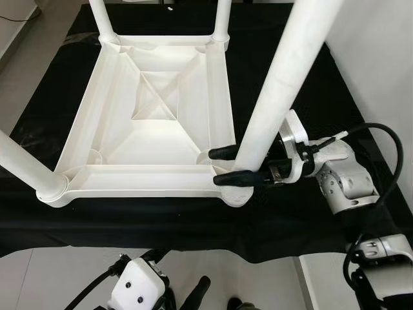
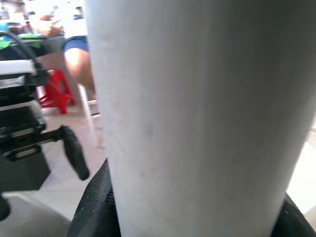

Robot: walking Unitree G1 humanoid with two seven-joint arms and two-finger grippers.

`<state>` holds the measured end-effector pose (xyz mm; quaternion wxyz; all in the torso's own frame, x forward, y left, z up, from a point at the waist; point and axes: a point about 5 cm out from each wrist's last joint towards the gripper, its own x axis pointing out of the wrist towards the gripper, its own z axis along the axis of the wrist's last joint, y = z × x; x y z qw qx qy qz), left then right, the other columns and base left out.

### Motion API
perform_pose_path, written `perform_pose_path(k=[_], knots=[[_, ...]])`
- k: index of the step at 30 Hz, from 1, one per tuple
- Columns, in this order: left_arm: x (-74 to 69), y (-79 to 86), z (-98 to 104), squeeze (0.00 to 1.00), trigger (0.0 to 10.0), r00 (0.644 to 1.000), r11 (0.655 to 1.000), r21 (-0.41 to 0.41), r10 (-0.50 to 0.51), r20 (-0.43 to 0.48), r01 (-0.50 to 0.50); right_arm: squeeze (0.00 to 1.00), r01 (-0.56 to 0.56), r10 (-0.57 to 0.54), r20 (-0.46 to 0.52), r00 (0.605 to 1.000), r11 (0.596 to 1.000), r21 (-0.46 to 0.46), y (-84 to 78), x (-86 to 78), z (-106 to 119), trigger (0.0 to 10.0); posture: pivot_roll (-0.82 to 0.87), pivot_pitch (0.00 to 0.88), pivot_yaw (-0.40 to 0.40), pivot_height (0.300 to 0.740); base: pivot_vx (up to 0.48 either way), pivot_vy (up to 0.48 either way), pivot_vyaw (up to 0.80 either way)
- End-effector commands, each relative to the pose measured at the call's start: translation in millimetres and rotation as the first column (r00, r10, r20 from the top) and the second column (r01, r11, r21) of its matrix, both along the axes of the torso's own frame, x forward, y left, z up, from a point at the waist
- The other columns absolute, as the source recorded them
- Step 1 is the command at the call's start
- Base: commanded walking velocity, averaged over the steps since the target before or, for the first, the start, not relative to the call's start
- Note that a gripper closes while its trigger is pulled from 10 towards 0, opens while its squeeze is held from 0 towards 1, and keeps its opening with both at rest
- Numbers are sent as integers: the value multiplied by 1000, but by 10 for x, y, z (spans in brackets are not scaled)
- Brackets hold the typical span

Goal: Building children table

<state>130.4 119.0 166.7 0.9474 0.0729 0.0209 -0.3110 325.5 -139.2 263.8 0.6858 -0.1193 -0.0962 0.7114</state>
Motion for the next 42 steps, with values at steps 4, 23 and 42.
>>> perform_pose_path(k=[4,23,42], knots=[[-43,-3,-15,0,10000,1000,1000,17,-13,-17,13,0,22,-30,-121,992,997,-69,-47,1,-272,10000,74,363,-38,740,0,0,0],[-37,2,-16,0,10000,1000,1000,29,-8,-11,9,0,113,-131,-135,982,985,-132,-2,73,-386,10000,77,363,-37,740,0,0,0],[-40,4,-19,0,10000,1000,1000,30,-7,-11,7,0,320,-327,-142,934,945,-68,-17,67,-454,10000,66,366,-43,740,0,0,0]])
